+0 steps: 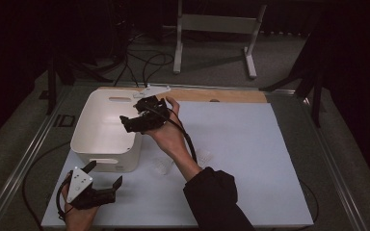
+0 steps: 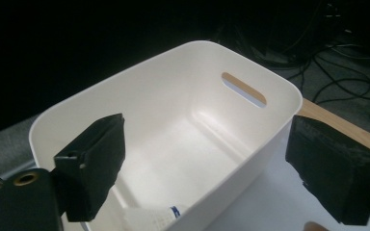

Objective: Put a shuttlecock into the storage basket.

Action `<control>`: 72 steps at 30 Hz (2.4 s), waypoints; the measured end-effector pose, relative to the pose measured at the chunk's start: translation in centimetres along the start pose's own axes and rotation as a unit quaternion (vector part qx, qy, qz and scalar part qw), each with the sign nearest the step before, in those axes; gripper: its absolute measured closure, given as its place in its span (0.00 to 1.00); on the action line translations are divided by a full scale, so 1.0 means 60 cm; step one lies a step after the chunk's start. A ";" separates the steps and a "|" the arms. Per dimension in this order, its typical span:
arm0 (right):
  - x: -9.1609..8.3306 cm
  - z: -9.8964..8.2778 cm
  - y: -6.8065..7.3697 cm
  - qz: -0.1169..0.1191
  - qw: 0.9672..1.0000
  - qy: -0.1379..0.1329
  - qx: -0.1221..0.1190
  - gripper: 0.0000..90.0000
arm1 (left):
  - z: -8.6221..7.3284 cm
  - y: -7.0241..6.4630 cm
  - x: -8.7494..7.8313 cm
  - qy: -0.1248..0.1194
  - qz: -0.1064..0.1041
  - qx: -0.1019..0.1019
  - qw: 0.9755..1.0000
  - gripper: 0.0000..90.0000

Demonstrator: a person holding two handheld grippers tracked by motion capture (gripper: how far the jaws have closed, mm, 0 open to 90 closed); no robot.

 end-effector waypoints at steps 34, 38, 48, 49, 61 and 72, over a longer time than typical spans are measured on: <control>-0.036 -0.039 -0.041 -0.008 1.000 0.023 -0.008 0.10 | 0.000 0.000 0.000 0.001 0.001 0.000 1.000 0.00; -0.041 -0.042 -0.043 -0.011 1.000 0.021 -0.010 0.10 | 0.000 0.001 0.001 0.001 0.001 0.000 1.000 0.00; -0.052 -0.048 -0.049 -0.018 1.000 0.012 -0.010 0.10 | 0.000 0.000 0.001 0.001 0.002 0.002 1.000 0.00; -0.053 -0.049 -0.050 -0.018 1.000 0.011 -0.010 0.10 | 0.000 0.001 0.001 0.002 0.002 0.002 1.000 0.00; -0.066 -0.065 -0.066 -0.027 1.000 0.009 0.001 0.10 | 0.000 0.000 0.000 0.000 0.002 0.000 1.000 0.00; -0.067 -0.089 -0.082 -0.040 0.999 0.015 0.006 0.10 | -0.001 0.000 0.000 0.001 0.003 -0.001 1.000 0.00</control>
Point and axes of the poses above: each handheld gripper's, and its own axes: x roughly forward along the jaws, z roughly out of its top, y roughly to its left, the point moved 6 cm from there along x, roughly forward along the jaws, and after that the axes turned 3 degrees about -z, right-handed, at the moved point
